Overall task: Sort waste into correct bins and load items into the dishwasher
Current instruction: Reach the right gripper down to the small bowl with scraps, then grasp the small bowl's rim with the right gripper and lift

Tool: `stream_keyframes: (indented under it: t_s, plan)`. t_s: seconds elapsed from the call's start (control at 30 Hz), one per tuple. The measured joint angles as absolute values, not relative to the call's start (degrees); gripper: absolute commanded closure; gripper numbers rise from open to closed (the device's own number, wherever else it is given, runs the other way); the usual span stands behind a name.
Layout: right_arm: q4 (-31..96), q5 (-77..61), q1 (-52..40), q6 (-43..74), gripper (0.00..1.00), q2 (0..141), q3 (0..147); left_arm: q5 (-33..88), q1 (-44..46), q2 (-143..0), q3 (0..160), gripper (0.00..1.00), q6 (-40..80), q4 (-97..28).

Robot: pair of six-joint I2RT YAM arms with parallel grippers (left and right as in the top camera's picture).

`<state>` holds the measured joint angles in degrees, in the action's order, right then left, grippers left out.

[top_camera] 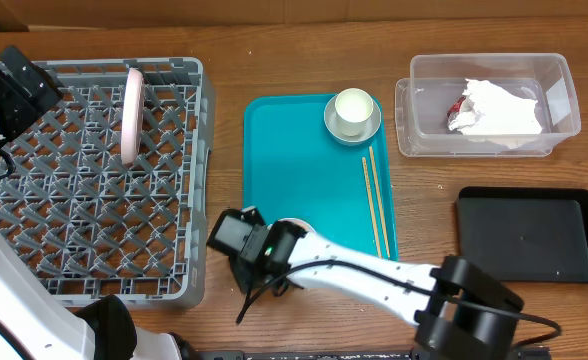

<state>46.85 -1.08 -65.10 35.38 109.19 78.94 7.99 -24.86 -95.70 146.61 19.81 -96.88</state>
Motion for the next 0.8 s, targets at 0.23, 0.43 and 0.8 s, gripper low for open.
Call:
stream_keyframes:
  t_s: [0.23,0.43,0.8]
  plan:
    - [46.76,-0.60,-65.23,35.83,0.60,112.99,78.94,7.99,-24.86,-95.70,146.61,0.00,19.81,-96.88]
    - [46.76,0.25,-65.23,35.99,0.74,112.99,78.94,7.99,-24.86,-95.70,146.61,0.00,19.81,-96.86]
    - [47.77,8.56,-65.23,33.34,0.95,112.99,79.09,7.99,-24.86,-95.70,146.61,0.00,19.81,-96.86]
